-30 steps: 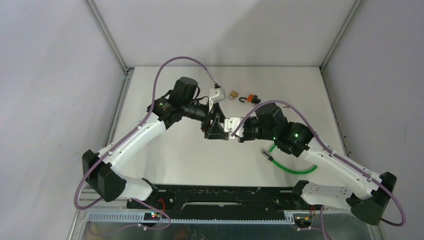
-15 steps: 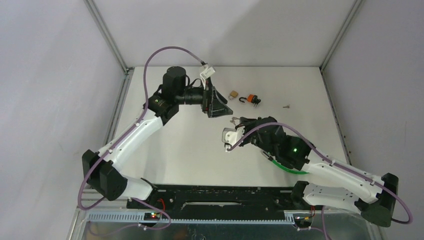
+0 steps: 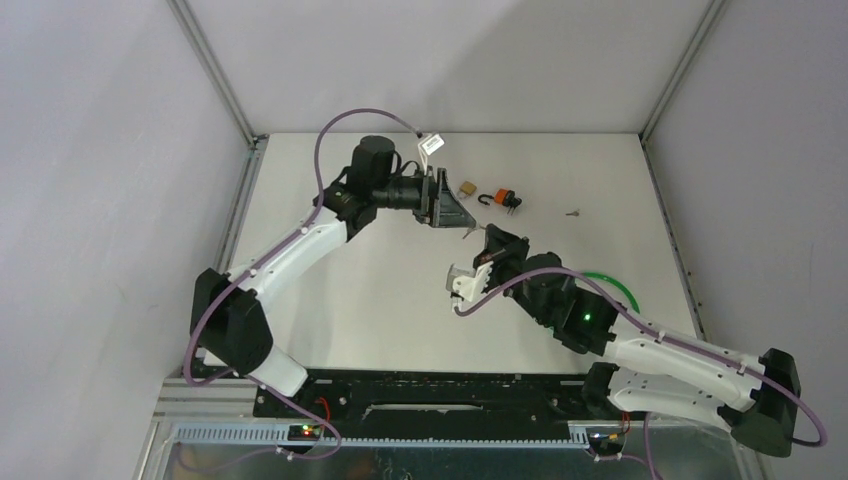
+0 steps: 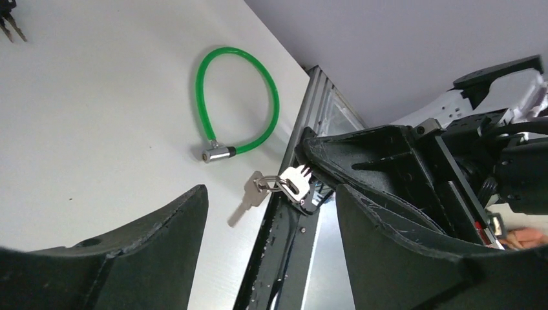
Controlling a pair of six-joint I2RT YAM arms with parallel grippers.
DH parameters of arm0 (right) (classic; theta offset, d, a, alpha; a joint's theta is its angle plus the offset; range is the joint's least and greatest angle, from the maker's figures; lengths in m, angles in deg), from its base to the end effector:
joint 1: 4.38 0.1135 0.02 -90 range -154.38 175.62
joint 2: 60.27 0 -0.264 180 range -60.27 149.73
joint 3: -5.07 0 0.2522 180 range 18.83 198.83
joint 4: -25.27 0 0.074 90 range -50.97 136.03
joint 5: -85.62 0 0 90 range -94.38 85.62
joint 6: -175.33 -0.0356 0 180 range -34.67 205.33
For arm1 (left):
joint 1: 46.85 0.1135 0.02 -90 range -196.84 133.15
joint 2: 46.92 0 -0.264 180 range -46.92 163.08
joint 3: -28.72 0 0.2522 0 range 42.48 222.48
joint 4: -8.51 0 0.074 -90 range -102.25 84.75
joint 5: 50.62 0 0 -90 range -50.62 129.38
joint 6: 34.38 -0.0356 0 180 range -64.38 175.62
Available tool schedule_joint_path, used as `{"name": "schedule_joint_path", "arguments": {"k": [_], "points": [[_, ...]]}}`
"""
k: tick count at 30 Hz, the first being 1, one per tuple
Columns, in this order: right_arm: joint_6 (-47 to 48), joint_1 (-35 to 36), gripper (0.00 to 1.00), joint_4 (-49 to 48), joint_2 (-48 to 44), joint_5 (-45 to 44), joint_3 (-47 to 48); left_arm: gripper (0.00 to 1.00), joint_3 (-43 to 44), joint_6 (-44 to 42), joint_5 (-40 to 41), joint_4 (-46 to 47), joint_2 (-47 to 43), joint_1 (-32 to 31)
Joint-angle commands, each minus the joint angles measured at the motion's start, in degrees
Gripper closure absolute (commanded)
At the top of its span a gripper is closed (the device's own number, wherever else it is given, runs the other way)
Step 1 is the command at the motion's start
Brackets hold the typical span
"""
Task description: Unlock with the key
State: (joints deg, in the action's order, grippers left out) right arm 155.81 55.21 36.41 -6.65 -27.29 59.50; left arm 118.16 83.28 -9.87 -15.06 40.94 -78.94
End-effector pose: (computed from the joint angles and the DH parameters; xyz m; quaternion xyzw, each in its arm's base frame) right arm 0.1236 0.1833 0.3105 -0.6286 0.4330 -0.2114 0.6105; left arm 0.2842 -0.2101 0.3479 0.2620 0.7440 -0.5528 0.2688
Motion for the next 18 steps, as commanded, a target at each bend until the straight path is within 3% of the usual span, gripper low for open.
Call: {"name": "schedule_joint_path", "arguments": {"k": [1, 11, 18], "points": [[-4.01, -1.32, 1.0, -2.0, -3.26, 4.11, 0.2, 0.25, 3.39, 6.66, -2.06, 5.43, 0.2, 0.19], [-15.99, -7.61, 1.0, 9.45, -4.44, 18.93, 4.03, 0.31, 0.87, 15.99, -4.8, 13.95, 1.45, 0.12], [-17.72, -9.5, 1.0, 10.9, -3.4, 20.89, 5.56, 0.37, 0.23, 18.83, -5.22, 15.49, 2.62, -0.16]]}}
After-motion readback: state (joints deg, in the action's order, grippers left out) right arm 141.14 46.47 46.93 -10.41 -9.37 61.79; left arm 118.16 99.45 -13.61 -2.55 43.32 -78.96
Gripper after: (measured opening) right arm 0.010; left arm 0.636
